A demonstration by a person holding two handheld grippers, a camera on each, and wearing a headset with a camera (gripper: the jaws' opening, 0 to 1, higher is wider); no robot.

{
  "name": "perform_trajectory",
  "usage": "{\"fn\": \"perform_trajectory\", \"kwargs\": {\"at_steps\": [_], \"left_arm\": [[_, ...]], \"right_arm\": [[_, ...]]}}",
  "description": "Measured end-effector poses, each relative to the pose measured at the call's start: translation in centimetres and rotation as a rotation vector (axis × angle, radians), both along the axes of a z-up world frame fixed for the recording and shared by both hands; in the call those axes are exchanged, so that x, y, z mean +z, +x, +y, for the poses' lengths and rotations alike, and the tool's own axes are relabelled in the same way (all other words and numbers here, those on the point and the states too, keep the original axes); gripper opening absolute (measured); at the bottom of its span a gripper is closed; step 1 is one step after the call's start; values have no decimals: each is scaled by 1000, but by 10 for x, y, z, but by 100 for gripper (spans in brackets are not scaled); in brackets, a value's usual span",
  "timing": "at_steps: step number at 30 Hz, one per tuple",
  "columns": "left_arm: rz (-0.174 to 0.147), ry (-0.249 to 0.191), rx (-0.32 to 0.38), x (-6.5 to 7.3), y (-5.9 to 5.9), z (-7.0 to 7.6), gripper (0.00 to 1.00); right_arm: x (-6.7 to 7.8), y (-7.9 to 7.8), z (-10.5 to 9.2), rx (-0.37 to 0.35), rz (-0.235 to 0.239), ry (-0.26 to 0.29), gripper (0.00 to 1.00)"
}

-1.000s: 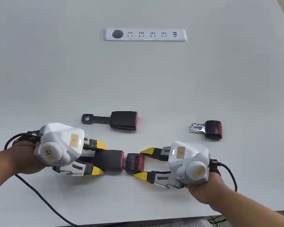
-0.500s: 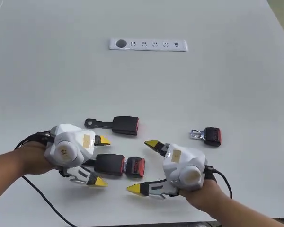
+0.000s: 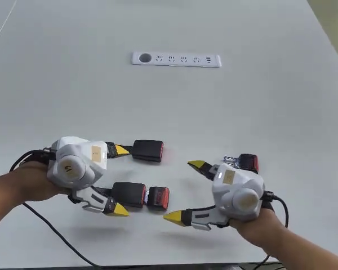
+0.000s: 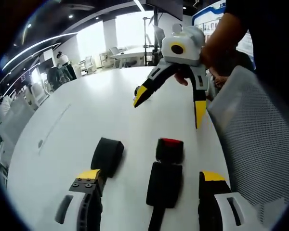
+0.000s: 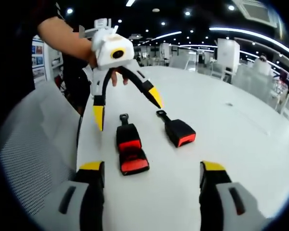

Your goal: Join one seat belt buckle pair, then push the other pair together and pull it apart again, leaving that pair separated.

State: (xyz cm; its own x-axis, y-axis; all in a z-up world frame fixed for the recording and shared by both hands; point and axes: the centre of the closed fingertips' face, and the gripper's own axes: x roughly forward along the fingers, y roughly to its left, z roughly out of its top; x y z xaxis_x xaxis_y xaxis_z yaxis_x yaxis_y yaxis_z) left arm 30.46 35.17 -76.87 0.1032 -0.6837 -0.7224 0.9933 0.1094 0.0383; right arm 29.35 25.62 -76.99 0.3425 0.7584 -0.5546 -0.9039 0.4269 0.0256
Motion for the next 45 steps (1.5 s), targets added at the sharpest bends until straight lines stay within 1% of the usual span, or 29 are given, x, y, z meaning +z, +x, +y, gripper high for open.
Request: {"fn": "perform_trajectory", "kwargs": {"at_steps": [1, 3, 4, 6, 8, 9, 10, 11, 13, 16, 18, 20, 22, 24, 26, 28, 29, 30, 31, 34, 38, 39, 41, 45], "left_arm": [[-8, 1, 2, 2, 3, 0, 85], [-11, -10, 7, 8, 9, -4, 85], [-16, -14, 8, 10, 12, -6, 85], [-25, -9, 4, 12, 18, -9, 85], [-37, -4, 2, 14, 25, -12, 85], [-40, -2, 1, 14, 27, -12, 85], [-52, 5, 0, 14, 32, -13, 85], [-51, 7, 2, 14, 35, -13, 85], [-44, 6, 3, 13, 41, -15, 85], [-48, 14, -9, 12, 51, -19, 85], [-50, 12, -11, 12, 56, -20, 85], [-65, 39, -17, 7, 66, -18, 83], [-49, 41, -16, 4, 69, -20, 82], [-46, 41, -22, 2, 72, -21, 82], [-37, 50, -26, -3, 75, -23, 81], [-27, 53, -30, -10, 78, -24, 81], [-14, 73, -25, -18, 80, -22, 79], [-5, 90, -24, -23, 80, -20, 79], [-4, 92, -32, -27, 82, -21, 78], [14, 96, -28, -35, 85, -22, 77], [19, 109, -36, -44, 88, -24, 76], [20, 111, -37, -46, 89, -25, 76], [34, 111, -39, -48, 89, -27, 73], [50, 112, -43, -53, 90, -30, 70]], "right_arm": [[4, 4, -6, -9, -9, 1, 82], [11, 13, -19, -15, -17, -2, 82], [14, 19, -27, -19, -31, -7, 82], [17, 28, -41, -36, -30, -16, 82], [17, 37, -56, -50, -36, -37, 82], [18, 40, -61, -58, -35, -37, 81], [19, 45, -69, -70, -28, -28, 80], [19, 47, -73, -71, -29, -31, 80], [17, 51, -83, -68, -34, -52, 80], [12, 56, -99, -72, -21, -63, 80], [6, 60, -112, -71, -6, -79, 79], [-2, 65, -125, -73, 19, -90, 79], [-9, 68, -136, -73, 41, -97, 78], [-14, 70, -144, -67, 54, -110, 77], [-20, 71, -152, -57, 75, -125, 76], [-25, 73, -160, -64, 96, -128, 74], [-27, 74, -162, -65, 107, -126, 74], [-28, 74, -164, -62, 112, -124, 74], [-29, 73, -165, -54, 113, -127, 74], [-33, 72, -168, -31, 120, -141, 73], [-41, 68, -168, -6, 154, -147, 72], [-42, 67, -167, 1, 157, -148, 71], [-44, 65, -166, 21, 157, -156, 71], [-47, 63, -167, 47, 166, -166, 64]]}}
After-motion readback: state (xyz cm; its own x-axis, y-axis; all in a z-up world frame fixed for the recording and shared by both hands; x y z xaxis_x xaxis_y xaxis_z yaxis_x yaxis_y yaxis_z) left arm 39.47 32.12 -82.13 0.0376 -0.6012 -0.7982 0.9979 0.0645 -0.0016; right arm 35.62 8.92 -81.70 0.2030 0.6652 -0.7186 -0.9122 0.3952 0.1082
